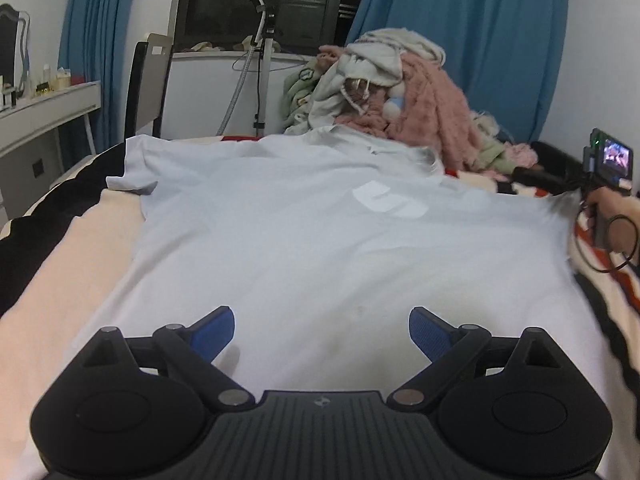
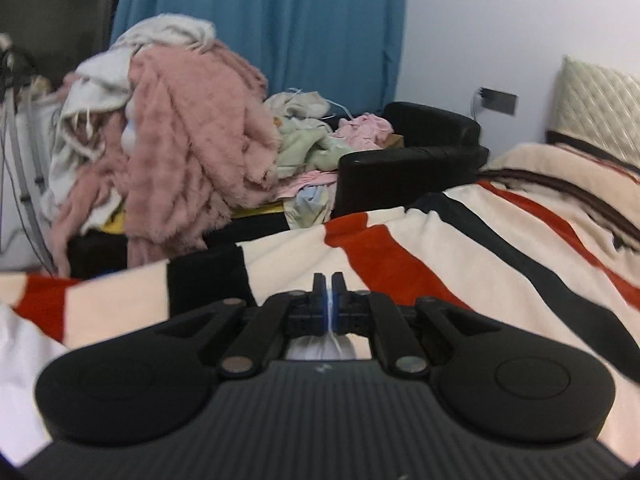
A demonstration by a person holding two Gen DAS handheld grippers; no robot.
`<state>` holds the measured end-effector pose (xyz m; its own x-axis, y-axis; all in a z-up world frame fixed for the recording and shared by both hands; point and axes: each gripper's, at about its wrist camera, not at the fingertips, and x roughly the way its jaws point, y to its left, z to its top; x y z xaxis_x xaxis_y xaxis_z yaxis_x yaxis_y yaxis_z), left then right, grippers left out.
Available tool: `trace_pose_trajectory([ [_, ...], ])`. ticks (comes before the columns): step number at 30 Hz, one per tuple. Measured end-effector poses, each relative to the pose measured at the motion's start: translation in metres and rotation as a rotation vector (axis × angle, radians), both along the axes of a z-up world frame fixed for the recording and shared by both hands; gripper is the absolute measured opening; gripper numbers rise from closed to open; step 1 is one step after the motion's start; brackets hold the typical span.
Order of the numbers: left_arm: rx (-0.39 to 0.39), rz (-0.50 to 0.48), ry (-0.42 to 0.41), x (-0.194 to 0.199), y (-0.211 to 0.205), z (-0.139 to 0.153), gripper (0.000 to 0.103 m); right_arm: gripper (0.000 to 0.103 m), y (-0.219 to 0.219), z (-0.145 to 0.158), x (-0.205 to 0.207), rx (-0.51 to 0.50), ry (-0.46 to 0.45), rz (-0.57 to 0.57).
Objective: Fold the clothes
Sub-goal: 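Release the sleeve and hold both grippers above the flattened T-shirt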
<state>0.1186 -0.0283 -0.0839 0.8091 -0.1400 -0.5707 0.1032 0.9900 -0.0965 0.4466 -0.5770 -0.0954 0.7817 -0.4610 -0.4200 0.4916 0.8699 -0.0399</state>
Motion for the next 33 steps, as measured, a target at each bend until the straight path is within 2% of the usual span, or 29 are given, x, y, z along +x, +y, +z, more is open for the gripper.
trace_pose_trajectory([
  [4,0.012,0.002,0.016,0.017,-0.001,-0.009,0.096,0.009,-0.005,-0.014,-0.001,0.040,-0.046,0.056],
  [5,0.012,0.003,0.019,0.022,-0.001,-0.011,0.096,0.016,-0.006,-0.017,-0.001,0.050,-0.057,0.070],
  [6,0.017,0.000,0.015,0.024,-0.002,-0.012,0.096,0.041,-0.004,-0.017,-0.007,0.080,-0.059,0.085],
  [7,0.023,-0.002,0.011,0.024,-0.001,-0.012,0.096,0.057,-0.002,-0.016,-0.013,0.111,-0.059,0.099],
  [8,0.029,-0.004,0.007,0.025,-0.001,-0.012,0.096,0.082,0.003,-0.013,-0.022,0.124,-0.067,0.116],
  [9,0.024,-0.007,0.003,0.023,0.000,-0.011,0.096,0.085,0.008,-0.010,-0.031,0.134,-0.076,0.133],
  [12,0.007,-0.017,-0.012,0.015,0.003,-0.004,0.096,0.085,0.036,0.009,-0.068,0.118,-0.069,0.198],
  [16,0.010,-0.030,-0.059,-0.007,0.004,0.009,0.096,0.085,0.089,0.046,-0.138,0.079,-0.098,0.284],
  [20,-0.015,-0.065,-0.106,-0.035,0.007,0.027,0.096,0.085,0.146,0.079,-0.224,0.110,-0.162,0.368],
  [24,-0.013,-0.096,-0.164,-0.067,0.006,0.044,0.096,0.085,0.200,0.098,-0.306,0.139,-0.186,0.421],
  [29,-0.014,-0.122,-0.204,-0.101,0.011,0.060,0.096,0.085,0.255,0.096,-0.385,0.136,-0.213,0.449],
  [33,0.011,-0.111,-0.251,-0.128,0.019,0.070,0.096,0.085,0.282,0.082,-0.417,0.156,-0.182,0.443],
])
